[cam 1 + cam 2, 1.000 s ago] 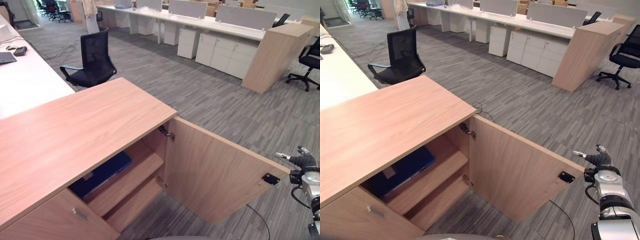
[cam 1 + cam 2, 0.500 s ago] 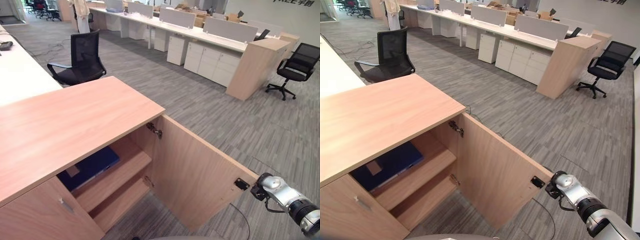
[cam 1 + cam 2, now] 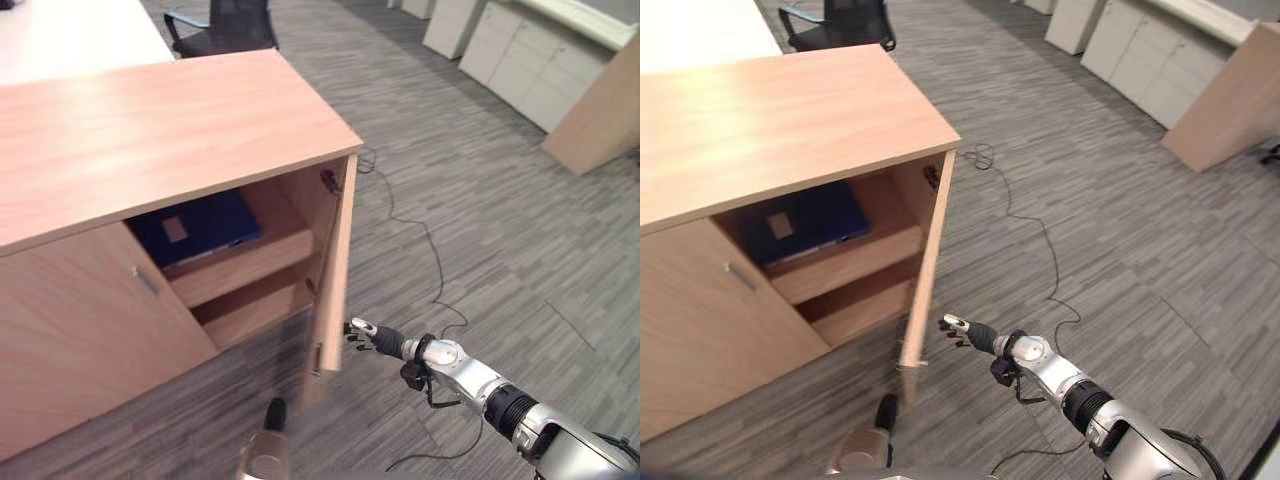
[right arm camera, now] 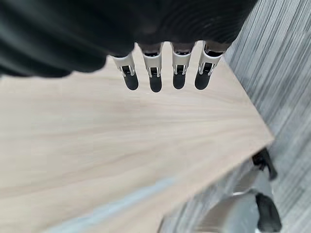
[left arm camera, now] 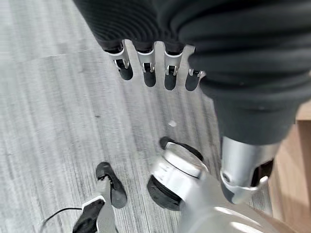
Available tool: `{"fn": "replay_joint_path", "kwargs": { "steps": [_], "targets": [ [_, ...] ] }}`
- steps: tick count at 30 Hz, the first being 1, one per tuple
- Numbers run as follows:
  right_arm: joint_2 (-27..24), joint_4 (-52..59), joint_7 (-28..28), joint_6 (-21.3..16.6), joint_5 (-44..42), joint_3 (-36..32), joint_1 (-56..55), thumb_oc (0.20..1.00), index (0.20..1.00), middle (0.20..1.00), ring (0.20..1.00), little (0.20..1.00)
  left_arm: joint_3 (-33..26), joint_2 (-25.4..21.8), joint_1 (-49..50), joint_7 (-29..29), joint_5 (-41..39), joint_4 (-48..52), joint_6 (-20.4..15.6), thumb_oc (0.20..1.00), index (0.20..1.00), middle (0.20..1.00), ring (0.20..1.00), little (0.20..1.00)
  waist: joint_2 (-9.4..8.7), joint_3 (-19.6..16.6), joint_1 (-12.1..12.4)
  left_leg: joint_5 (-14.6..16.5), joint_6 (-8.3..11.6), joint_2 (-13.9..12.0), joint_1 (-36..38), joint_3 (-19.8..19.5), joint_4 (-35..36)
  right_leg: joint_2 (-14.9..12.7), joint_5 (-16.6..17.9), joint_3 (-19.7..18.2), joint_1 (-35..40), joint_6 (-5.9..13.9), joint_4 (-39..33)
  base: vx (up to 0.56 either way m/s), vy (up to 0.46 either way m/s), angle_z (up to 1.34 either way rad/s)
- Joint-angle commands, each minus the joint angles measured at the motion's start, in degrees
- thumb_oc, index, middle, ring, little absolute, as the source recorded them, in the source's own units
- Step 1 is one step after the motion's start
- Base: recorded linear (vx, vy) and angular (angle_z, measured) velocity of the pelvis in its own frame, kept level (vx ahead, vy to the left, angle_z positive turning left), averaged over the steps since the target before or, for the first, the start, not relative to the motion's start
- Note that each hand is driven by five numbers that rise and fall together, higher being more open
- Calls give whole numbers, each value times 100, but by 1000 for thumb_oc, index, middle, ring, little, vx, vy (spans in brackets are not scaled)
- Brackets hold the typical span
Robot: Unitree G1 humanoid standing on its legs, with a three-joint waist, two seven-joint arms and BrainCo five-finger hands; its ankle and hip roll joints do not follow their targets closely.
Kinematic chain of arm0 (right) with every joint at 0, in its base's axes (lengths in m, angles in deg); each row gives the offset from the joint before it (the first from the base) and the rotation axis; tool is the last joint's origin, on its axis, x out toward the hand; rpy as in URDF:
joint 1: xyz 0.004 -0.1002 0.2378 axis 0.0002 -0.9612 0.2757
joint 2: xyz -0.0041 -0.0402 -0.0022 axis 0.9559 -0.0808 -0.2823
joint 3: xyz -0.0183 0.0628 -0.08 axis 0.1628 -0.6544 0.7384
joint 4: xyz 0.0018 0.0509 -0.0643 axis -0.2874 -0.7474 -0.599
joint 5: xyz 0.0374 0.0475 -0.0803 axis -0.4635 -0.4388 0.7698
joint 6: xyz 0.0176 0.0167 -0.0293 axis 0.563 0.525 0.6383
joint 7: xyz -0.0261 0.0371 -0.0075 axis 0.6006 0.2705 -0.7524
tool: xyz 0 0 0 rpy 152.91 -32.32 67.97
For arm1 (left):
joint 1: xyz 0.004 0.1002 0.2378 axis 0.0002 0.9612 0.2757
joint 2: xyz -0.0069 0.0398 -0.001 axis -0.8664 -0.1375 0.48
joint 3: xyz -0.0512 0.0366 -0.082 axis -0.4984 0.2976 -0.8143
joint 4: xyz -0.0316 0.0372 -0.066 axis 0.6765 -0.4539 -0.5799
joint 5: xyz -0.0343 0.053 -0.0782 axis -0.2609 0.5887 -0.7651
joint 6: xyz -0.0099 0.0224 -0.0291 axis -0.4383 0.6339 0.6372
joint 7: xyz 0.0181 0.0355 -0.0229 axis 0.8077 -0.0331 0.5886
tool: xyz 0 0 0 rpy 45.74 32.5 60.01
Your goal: Put the empty folder in the office cabinet
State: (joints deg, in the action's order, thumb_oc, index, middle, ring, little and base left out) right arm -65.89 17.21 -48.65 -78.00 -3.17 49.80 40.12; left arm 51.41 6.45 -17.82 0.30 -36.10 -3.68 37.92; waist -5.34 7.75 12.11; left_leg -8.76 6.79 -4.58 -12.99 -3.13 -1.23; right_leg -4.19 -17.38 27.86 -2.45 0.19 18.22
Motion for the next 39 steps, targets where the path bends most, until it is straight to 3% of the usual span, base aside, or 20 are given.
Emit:
{"fn": "replay_joint_path", "kwargs": {
  "steps": [1, 5, 9, 13, 15, 20, 27, 33, 39],
  "targets": [
    [316, 202, -17, -201, -398, 44, 427, 1000, 1000, 1000, 1000, 1000, -119, -244, 6, 47, -223, -10, 69, 1000, 1000, 1000, 1000, 1000, -562, 243, 183, 416, -248, 148, -46, 606, -287, -339, 1279, -91, 4, 414, -907, 34, -285, 88],
    [350, 116, -91, -267, -435, 30, 448, 1000, 1000, 1000, 1000, 1000, -46, -210, -61, 100, -347, 16, 81, 1000, 1000, 1000, 1000, 1000, -508, 466, 234, 542, -238, 18, -233, 773, -816, -282, 1275, 209, 93, 340, -866, 18, -186, 99],
    [540, -42, -129, -233, -439, -21, 307, 1000, 1000, 1000, 1000, 1000, -74, -110, 16, 135, -359, 6, 110, 1000, 1000, 1000, 1000, 1000, -412, 401, 257, 1043, -401, -89, -171, 1047, -1420, -328, 1214, 488, 172, 213, -843, 30, -80, 109],
    [863, -734, -314, -290, -208, -278, 21, 1000, 1000, 1000, 1000, 1000, -1, -117, 70, 156, -226, 65, 111, 1000, 1000, 1000, 1000, 1000, -340, 245, 221, 820, -295, -312, -59, 1354, -1181, -338, 1127, 788, 258, 150, -920, 52, -12, 66],
    [1065, -1386, -554, -271, 169, -521, -217, 1000, 1000, 1000, 1000, 1000, 64, -209, -16, 169, -99, 88, 127, 1000, 1000, 1000, 1000, 1000, -321, 155, 232, 636, -228, -281, -69, 1336, -951, -375, 1153, 1018, 310, 166, -965, 26, 32, 51],
    [1490, -3073, -942, -145, 1042, -1295, -728, 1000, 1000, 1000, 1000, 1000, 142, -259, -41, 179, 169, 84, 167, 1000, 1000, 1000, 1000, 1000, -216, -132, 250, 607, -254, -56, 24, 1159, -649, -484, 1249, 1164, 408, 292, -1048, 19, 107, 53],
    [1497, -4360, -1720, -95, 1735, -2412, -1213, 1000, 1000, 1000, 1000, 1000, 582, -306, -187, 424, 896, 494, 73, 1000, 1000, 1000, 1000, 1000, -68, -385, 253, 581, -347, 226, 80, 904, -362, -632, 1337, 1430, 481, 409, -1087, -17, 120, 20],
    [1533, -4675, -2062, 18, 2158, -2710, -1456, 1000, 1000, 1000, 1000, 1000, 936, -251, -338, 606, 1460, 688, 76, 1000, 1000, 1000, 1000, 1000, 51, -572, 130, 677, -450, 406, 135, 806, -336, -744, 1462, 1442, 475, 498, -1095, -16, 117, 30],
    [1685, -4600, -2225, 34, 2871, -2321, -1425, 1000, 1000, 1000, 1000, 1000, 1212, -77, -404, 516, 1619, 631, 119, 1000, 1000, 1000, 1000, 1000, 155, -707, -31, 781, -528, 474, 231, 870, -344, -845, 1575, 1302, 427, 563, -1095, -14, 94, 0]
  ]
}}
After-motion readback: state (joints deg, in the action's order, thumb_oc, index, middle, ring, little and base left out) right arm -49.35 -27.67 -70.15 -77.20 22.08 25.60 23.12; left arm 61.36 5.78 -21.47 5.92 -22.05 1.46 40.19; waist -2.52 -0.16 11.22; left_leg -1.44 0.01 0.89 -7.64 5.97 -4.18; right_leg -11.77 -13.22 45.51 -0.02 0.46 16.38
